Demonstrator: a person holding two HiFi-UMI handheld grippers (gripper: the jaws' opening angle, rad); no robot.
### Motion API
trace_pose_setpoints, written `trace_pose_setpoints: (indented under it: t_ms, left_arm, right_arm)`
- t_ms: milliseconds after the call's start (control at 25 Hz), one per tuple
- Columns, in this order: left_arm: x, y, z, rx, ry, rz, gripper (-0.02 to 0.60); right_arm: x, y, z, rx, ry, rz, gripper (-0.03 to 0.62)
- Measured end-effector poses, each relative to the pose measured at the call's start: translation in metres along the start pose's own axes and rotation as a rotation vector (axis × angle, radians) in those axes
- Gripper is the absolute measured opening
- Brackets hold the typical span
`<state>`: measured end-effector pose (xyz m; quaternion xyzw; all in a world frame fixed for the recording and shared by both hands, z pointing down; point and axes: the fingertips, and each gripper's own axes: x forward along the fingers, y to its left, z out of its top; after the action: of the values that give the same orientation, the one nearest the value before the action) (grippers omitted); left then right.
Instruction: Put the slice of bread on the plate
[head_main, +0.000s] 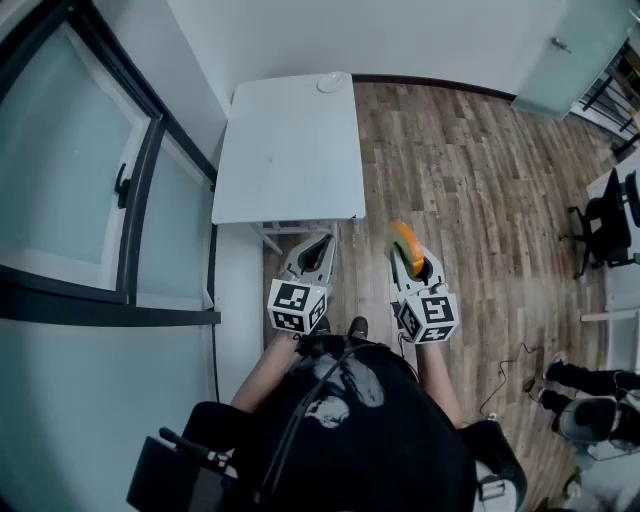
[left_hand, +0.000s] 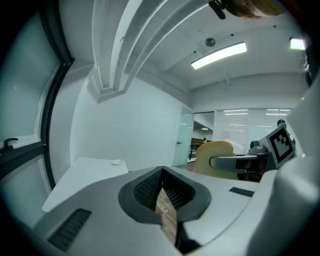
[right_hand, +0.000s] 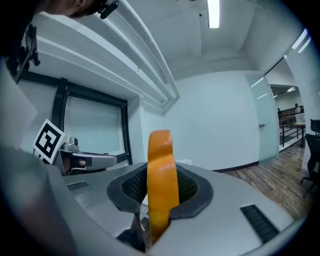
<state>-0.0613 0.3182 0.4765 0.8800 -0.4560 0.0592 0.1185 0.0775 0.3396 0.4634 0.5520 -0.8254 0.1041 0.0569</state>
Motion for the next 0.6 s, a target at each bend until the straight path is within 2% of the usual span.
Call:
trace_pose_setpoints:
  t_ms: [400, 600]
  left_arm:
    - [0.007, -0.013, -0.003, -0.011, 0.012, -0.017, 0.006]
    - [0.016, -0.019, -0.006, -0.012, 0.024, -0.015, 0.006]
  right_arm:
    - [-0.002, -0.004, 0.000, 0.008, 0.018, 0.009, 0.100]
    - [-0.001, -0.005, -0.008, 0.033, 0.045, 0.057, 0.100]
